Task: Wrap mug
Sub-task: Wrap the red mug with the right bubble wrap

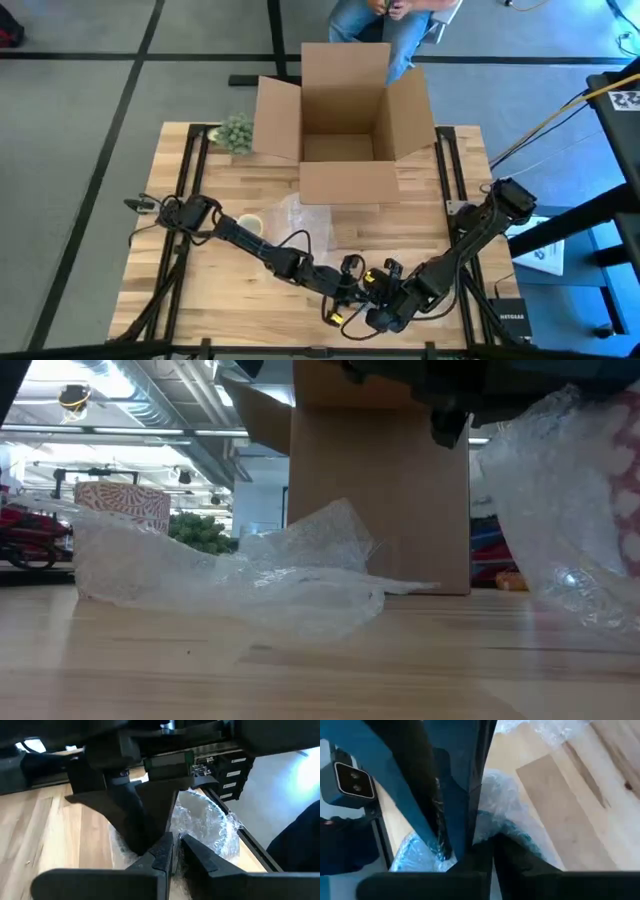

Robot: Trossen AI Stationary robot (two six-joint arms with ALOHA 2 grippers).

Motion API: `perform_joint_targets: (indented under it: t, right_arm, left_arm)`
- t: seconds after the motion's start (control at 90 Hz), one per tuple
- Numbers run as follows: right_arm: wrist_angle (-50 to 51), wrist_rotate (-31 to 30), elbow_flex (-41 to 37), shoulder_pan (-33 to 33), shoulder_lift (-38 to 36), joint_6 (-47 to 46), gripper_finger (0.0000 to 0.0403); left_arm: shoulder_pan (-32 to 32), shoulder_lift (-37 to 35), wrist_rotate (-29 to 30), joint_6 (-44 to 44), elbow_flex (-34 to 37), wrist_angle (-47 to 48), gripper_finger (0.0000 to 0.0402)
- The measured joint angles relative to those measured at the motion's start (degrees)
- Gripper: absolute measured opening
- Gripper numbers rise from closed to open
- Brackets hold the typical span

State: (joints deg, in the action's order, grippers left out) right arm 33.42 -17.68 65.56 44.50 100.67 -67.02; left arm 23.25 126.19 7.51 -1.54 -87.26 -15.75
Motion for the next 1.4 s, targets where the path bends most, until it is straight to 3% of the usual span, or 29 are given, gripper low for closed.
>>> perform_joint_targets:
  t: [0.178,0.467,0.633,0.756,1.056,1.267,1.4]
  right_arm:
    - [0.74,1.21,0.88,-0.03,0.06,-0.01,0.0000]
    - [11.94,5.35,10.22,0.16,0.47,3.26,0.0000]
    - [19.13,4.83,16.65,0.16,0.41,3.23,0.0000]
    - [18.84,2.81,19.18,0.16,0.29,4.32,0.0000]
    - [6.31,0.27,10.28,0.18,0.14,2.41,0.0000]
    - [4.23,3.46,4.85,0.11,0.16,-1.30,0.0000]
    - [3.00,3.92,3.59,0.12,0.06,-1.60,0.0000]
  left_arm:
    - [0.24,-0.35,0.03,-0.42,0.00,0.17,0.0015]
    - [0.00,-0.39,0.61,-0.35,-0.07,1.90,0.0015]
    - [-0.05,-0.39,0.67,-0.37,-0.07,2.15,0.0015]
    - [0.04,-0.33,0.66,-0.29,-0.05,1.51,0.0015]
    - [0.02,-0.31,0.68,-0.17,0.00,1.53,0.0015]
    - [0.05,-0.31,-0.68,0.25,0.00,1.29,0.0017]
    - [0.06,-0.81,-0.86,1.03,0.00,1.49,0.0041]
